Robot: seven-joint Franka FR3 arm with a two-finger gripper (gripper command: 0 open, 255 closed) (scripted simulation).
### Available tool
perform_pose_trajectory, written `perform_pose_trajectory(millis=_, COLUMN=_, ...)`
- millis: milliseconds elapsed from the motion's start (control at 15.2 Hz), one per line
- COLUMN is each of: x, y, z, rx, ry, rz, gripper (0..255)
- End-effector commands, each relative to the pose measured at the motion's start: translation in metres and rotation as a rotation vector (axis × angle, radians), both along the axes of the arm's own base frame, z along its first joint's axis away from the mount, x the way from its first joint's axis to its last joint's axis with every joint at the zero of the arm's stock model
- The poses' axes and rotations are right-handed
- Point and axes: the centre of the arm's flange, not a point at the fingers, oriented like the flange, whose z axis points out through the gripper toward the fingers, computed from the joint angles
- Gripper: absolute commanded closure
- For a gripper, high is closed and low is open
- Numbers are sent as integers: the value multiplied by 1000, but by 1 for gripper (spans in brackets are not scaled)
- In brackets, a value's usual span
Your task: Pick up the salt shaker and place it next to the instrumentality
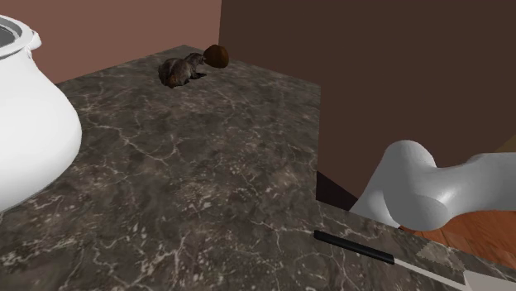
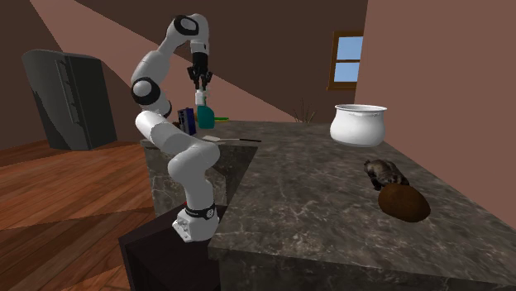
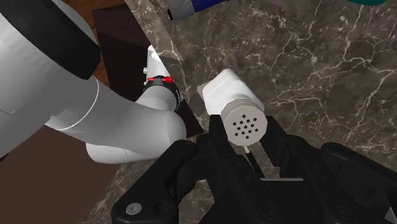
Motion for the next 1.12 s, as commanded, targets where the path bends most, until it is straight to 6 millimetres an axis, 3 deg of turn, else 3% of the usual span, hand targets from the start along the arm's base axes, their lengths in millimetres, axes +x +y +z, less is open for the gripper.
perform_pose_trajectory(millis=0, x=-23, y=10, z=-1, rx=-4, ry=2, rz=-4, gripper=255)
perform_pose_trajectory(millis=1056, x=-23, y=10, z=-85, rx=-4, ry=2, rz=-4, gripper=255)
